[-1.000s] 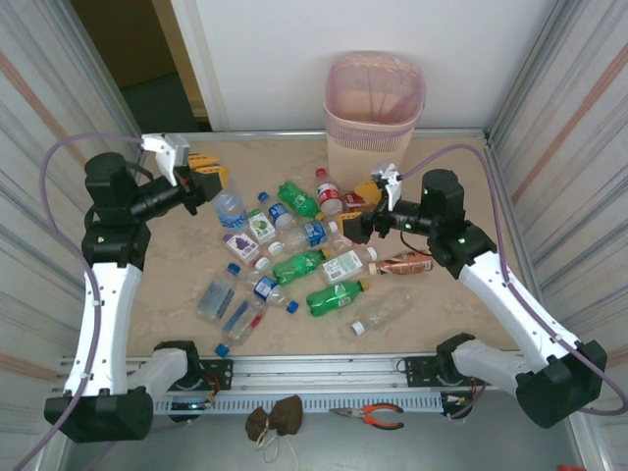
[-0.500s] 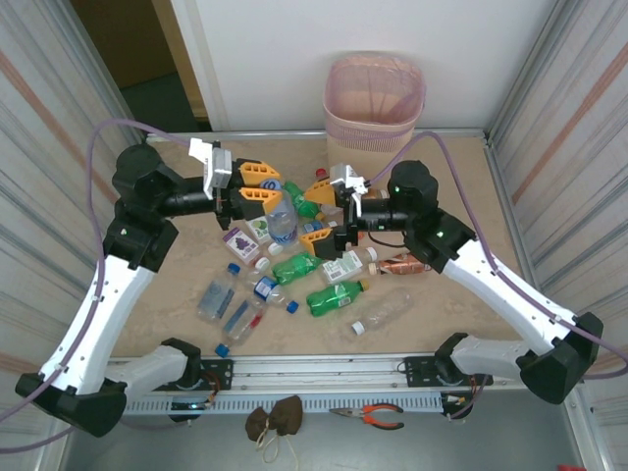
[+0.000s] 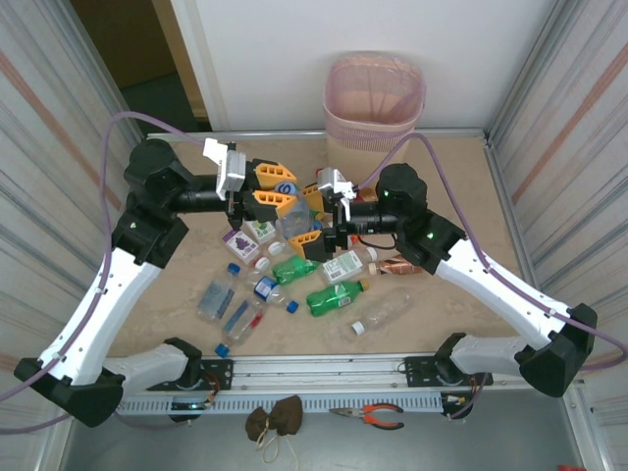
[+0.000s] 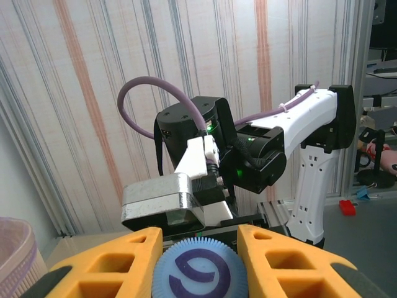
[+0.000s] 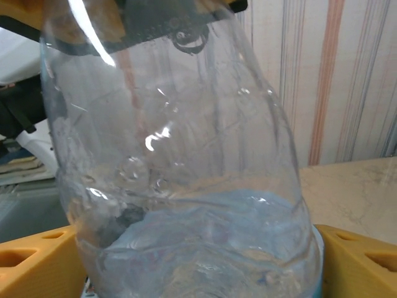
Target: Put the plastic bottles in the bin
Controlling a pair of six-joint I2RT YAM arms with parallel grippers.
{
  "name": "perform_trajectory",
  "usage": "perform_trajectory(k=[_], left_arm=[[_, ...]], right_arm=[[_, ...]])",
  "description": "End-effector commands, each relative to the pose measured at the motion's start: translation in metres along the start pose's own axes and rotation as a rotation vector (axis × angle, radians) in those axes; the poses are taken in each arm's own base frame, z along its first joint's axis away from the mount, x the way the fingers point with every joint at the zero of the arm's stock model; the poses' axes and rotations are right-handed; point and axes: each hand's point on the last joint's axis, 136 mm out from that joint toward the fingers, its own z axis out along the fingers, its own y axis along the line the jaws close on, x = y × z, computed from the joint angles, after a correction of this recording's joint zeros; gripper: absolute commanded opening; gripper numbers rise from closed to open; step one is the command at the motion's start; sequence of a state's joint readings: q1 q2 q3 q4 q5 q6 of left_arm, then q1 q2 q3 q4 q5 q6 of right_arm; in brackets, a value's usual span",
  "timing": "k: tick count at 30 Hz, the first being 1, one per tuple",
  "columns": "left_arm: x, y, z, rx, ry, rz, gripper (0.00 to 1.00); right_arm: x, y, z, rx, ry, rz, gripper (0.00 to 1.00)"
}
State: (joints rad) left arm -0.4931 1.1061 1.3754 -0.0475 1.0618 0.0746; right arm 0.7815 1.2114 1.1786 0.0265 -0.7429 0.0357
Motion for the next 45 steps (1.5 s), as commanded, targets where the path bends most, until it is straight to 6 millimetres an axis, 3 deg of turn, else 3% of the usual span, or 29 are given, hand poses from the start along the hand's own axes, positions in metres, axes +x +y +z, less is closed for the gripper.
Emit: perform_trajectory(k=[1,7,13,14,18,24,29,35,42,45], left_arm=[[-0.018,-0.001,-0.002,-0.02,-0.027,0.067,0.03],[-0.019,0.001,-0.002,-0.031,-0.025,0.071,0.03],[-0.013,0.006,-0.002,-0.057,-0.015,0.057,0.11],[-0.012,0.006,-0.002,-0.061,-0.013,0.054,0.14],[-0.014,0.009,-0.006,-0.111,-0.017,0.065,0.48],[-0.019,0.015,-0.019,-0.245,-0.015,0.109,0.7],[-0.018,0.025,-0.034,-0.382,-0.006,0.127,0.74],[0.002,0.044,-0.047,-0.53,0.052,0.073,0.75],[0.05,0.067,-0.054,-0.639,0.172,-0.064,0.76],[0.075,0.072,-0.055,-0.663,0.215,-0.12,0.75]], right_arm=[[-0.019,0.004,-0.003,0.008,-0.037,-0.059,0.81],[-0.019,0.006,-0.003,-0.001,-0.038,-0.066,0.71],[-0.021,0.007,-0.004,-0.003,-0.044,-0.072,0.64],[-0.021,0.008,-0.004,-0.002,-0.046,-0.074,0.64],[-0.023,0.004,-0.006,0.029,-0.052,-0.066,0.64],[-0.029,-0.013,-0.016,0.12,-0.061,-0.038,0.63],[-0.034,-0.043,-0.035,0.237,-0.074,0.004,0.63],[-0.043,-0.091,-0.068,0.447,-0.094,0.059,0.63],[-0.053,-0.184,-0.127,0.781,-0.196,0.276,0.62],[-0.054,-0.218,-0.144,0.878,-0.211,0.331,0.6]])
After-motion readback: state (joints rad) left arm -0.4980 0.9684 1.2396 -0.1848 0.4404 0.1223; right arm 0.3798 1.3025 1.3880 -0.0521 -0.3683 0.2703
